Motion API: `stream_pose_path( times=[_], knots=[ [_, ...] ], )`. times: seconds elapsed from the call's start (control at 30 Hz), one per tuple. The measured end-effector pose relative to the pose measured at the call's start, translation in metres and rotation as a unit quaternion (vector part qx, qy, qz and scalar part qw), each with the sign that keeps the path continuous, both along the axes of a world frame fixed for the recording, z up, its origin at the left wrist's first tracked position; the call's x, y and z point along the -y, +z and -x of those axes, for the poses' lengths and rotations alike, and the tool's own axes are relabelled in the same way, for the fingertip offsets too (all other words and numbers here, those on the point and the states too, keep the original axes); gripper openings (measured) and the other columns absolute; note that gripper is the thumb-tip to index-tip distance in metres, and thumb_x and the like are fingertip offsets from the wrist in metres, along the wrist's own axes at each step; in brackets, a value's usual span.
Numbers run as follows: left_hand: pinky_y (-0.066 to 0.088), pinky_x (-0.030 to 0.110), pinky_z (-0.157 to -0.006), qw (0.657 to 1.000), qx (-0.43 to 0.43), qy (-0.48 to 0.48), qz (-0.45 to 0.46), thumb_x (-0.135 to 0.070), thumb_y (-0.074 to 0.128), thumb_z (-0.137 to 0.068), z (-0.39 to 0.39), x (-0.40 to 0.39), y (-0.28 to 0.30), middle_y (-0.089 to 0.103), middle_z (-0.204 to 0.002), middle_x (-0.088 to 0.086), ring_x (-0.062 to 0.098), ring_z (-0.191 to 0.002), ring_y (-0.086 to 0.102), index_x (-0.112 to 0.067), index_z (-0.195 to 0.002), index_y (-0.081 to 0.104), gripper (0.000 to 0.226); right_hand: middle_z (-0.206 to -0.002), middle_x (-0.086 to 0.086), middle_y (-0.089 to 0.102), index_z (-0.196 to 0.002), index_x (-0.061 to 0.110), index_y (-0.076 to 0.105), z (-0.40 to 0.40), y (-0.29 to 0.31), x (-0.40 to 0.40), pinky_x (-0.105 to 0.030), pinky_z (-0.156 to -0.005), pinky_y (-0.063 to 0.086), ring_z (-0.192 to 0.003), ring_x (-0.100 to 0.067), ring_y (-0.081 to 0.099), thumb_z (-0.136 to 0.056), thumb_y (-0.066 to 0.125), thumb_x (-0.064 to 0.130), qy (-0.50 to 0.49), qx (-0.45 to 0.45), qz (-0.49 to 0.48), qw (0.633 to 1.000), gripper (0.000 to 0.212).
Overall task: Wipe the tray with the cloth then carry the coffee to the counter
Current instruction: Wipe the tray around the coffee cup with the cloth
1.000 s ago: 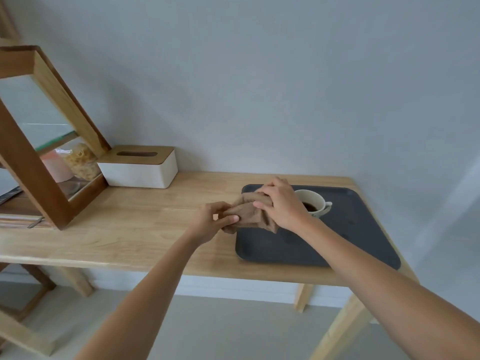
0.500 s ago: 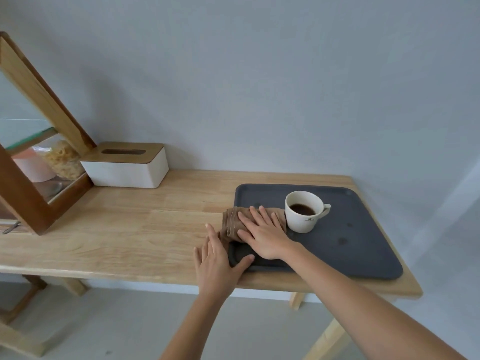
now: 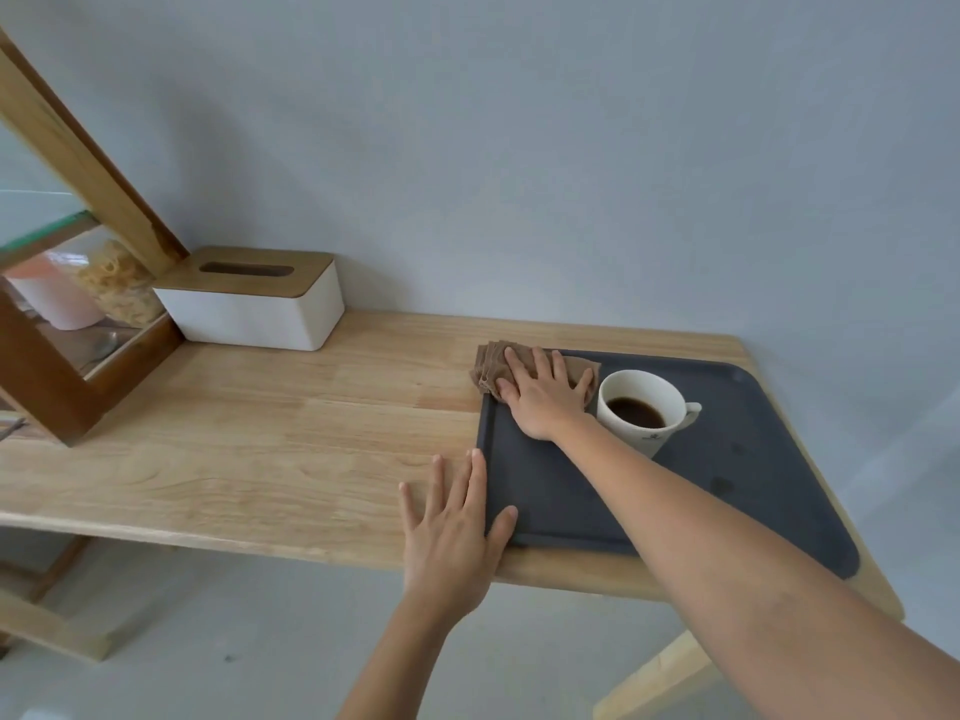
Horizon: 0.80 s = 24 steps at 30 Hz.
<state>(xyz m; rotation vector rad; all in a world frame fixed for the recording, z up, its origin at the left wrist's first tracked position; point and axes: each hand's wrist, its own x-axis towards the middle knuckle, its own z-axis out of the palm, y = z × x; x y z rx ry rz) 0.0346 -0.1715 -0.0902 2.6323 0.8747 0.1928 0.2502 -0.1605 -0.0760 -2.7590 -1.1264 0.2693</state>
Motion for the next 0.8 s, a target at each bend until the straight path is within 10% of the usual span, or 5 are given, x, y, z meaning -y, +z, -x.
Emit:
stream_pose_path(
  times=[0.23, 0.8],
  knots=[
    [-0.008, 0.055, -0.118, 0.999, -0.021, -0.012, -0.032, -0.097, 0.009, -0.06, 0.002, 0.006, -0.003, -0.012, -0.161, -0.006, 0.02, -0.148, -0.016, -0.019, -0.151, -0.015, 0.122, -0.156, -0.007, 0.023, -0.15, 0.033, 0.019, 0.029, -0.003, 0.019, -0.065, -0.112, 0.009, -0.141, -0.03, 0.017, -0.1, 0.024, 0.045, 0.028, 0.049, -0.044, 0.997, 0.052],
    [0.005, 0.054, -0.118, 0.998, -0.025, 0.015, -0.054, -0.098, 0.005, -0.054, -0.001, 0.01, -0.004, 0.004, -0.163, -0.002, 0.02, -0.15, -0.002, -0.013, -0.153, 0.0, 0.131, -0.151, 0.009, 0.033, -0.145, 0.042, 0.03, 0.086, -0.005, 0.133, -0.042, -0.109, 0.021, -0.136, -0.016, 0.029, -0.085, 0.007, 0.054, 0.088, 0.02, -0.103, 0.991, 0.066]
  ],
)
